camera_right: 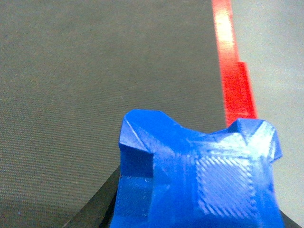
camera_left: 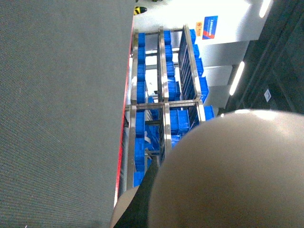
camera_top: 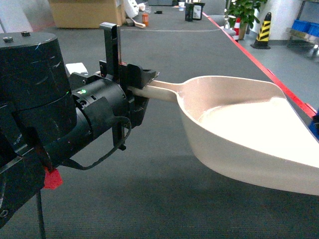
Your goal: Place part in tray to right shelf
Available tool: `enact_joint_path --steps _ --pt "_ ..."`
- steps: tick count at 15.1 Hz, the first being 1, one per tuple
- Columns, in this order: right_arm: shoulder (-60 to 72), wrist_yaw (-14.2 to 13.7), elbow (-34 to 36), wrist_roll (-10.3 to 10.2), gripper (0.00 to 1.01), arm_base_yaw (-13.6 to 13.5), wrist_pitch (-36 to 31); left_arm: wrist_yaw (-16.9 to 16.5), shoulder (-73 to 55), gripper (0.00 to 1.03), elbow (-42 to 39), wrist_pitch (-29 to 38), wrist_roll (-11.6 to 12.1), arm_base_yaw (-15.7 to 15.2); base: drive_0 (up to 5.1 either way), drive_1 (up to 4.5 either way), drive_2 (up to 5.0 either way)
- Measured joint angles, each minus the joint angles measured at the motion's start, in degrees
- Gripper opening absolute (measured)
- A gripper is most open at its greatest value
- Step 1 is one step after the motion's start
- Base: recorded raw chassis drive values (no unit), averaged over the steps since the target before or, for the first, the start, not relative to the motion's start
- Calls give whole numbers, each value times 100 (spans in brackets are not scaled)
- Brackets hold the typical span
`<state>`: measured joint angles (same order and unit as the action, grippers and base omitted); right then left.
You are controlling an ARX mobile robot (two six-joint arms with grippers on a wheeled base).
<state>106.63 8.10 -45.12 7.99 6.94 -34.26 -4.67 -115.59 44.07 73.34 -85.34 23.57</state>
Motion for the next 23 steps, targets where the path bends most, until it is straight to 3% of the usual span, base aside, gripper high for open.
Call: enact_joint_path --steps 2,4,6,8,15,18,19,20,21,22,23 --pt "-782 4 400 -55 47 227 199 -2 0 13 0 0 -2 0 0 0 0" --pt "-1867 160 693 -284 47 116 570 -2 0 13 0 0 -2 0 0 0 0" --pt "-2736 262 671 -568 47 -431 719 -4 0 13 0 0 -2 0 0 0 0" --pt "-2938 173 466 -1043 47 -1384 835 0 0 13 0 0 -2 0 0 0 0" --pt "-2557 105 354 -1523 47 -2022 903 -2 0 13 0 -2 -2 0 0 0 0" --pt "-1987 7 79 -2059 47 -2732 984 -2 0 13 0 0 -2 0 0 0 0" --pt "-1886 -76 9 -2100 52 -2868 968 -2 0 13 0 0 -2 0 0 0 0" --pt "-1862 -181 -17 -2155 67 -2944 953 -2 0 13 0 0 -4 0 0 0 0" --pt "-2363 -800 149 -2122 100 -2782 901 -24 0 13 0 -7 13 22 0 0 0" --pt "-3154 -1947 634 -1316 98 -2643 575 -22 0 13 0 -7 20 22 0 0 0" --pt "-4044 -2763 1322 -535 98 -2170 911 -15 0 13 0 -7 17 22 0 0 0"
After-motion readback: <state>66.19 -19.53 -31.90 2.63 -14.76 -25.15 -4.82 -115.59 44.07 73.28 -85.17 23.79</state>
